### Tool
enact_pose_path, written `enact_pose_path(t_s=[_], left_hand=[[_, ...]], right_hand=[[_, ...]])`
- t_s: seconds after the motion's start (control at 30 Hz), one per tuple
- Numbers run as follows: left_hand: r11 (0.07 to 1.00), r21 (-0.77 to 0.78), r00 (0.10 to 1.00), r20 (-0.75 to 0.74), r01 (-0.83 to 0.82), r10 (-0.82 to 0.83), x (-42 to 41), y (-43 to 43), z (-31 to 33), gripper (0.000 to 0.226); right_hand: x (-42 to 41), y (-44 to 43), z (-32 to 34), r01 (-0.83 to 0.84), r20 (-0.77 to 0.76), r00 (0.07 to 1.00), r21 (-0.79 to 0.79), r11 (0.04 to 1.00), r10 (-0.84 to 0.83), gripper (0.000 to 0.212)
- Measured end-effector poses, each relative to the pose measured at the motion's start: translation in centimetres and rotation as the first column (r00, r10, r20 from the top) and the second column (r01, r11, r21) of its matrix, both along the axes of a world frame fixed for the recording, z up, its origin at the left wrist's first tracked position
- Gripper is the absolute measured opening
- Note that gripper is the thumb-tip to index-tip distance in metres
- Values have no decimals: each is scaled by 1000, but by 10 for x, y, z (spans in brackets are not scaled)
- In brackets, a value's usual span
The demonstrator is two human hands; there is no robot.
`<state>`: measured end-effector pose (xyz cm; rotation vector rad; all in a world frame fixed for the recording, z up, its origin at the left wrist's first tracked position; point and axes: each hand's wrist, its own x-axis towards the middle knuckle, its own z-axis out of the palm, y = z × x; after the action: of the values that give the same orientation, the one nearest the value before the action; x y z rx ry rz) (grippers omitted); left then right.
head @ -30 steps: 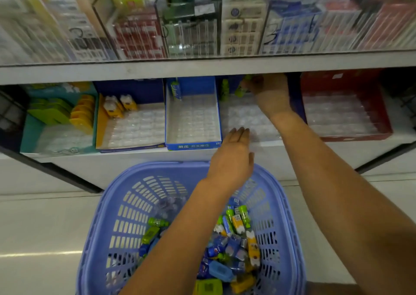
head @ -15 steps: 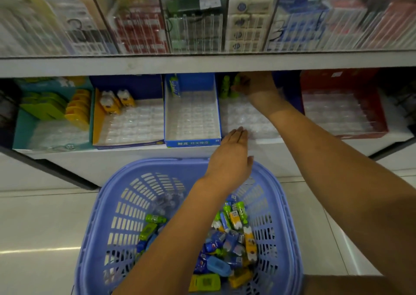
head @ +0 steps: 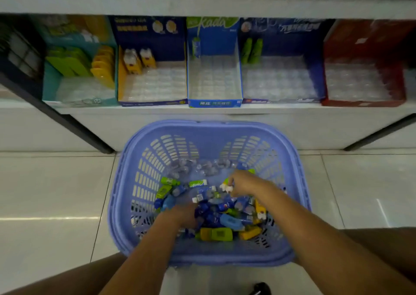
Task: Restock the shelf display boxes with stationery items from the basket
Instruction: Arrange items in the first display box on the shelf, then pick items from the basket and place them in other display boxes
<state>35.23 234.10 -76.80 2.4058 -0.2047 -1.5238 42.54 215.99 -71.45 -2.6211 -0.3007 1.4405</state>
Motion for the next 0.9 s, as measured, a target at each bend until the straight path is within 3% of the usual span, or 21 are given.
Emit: enact_pose_path(t_s=[0.17,0.23,0.27,0.3,0.4,0.43,0.47,0.5,0.57,0.6,0.67,0.7,0.73,0.8,0.87,0.9], left_hand=[[997,51,995,-84,59,-54,-4,9,-4,42],[998,68,997,-81,19,-14,-4,10,-3,47],[997,79,997,-74,-1,7,-3,9,-2,46],[997,74,999,-45,-23,26,-2,7,-2,41],[978,-61,977,64,-199,203,5,-6,1,21],[928,-183,939,53,-324,339,9,-11,1,22],[818,-313,865,-29,-483,500,11,-17,4,20],[660,-412,762,-155,-629,629,13,-22,7,23],[370,-465,558,-376,-804,740,16,-27,12,27],[325,-459,513,-378,-827,770,17,-28,11,24],[363,-413,477,-218,-836,852,21,-21,5,24],[378,-369,453,-142,-849,880,22,-17,3,27],[336,-344,399,-131,-877,907,24,-13,5,28],[103,-311,196,-283,-945,939,26,-6,8,20],[-104,-264,38,-485,-959,874,28,-2,13,25],[-171,-255,1,-561,-952,828,28,0,16,30]], right_hand=[[-25,-3,-36,-86,31,996,-66,994,88,44],[-30,-5,-41,-63,52,997,-40,997,65,21],[-32,-7,-42,-94,90,991,-34,995,97,12],[-32,-10,-46,-85,133,987,-10,996,86,18],[-24,-18,-44,88,30,996,-10,996,-87,9],[-18,-19,-43,139,20,990,17,990,-140,18],[-15,-19,-43,230,4,973,125,965,-233,24],[-13,-16,-41,327,-32,943,257,909,-331,28],[-10,-10,-38,494,-172,866,442,749,-470,30],[-9,-6,-39,516,-215,853,477,711,-475,29],[-5,-1,-47,488,-185,868,484,726,-460,27],[-3,0,-53,432,-108,895,455,779,-433,25],[-2,0,-59,341,-15,932,386,857,-363,25],[-4,2,-69,61,92,993,160,985,-77,41],[-9,6,-73,-181,69,981,1,983,181,48],[-11,10,-73,-244,65,967,-32,969,246,44]])
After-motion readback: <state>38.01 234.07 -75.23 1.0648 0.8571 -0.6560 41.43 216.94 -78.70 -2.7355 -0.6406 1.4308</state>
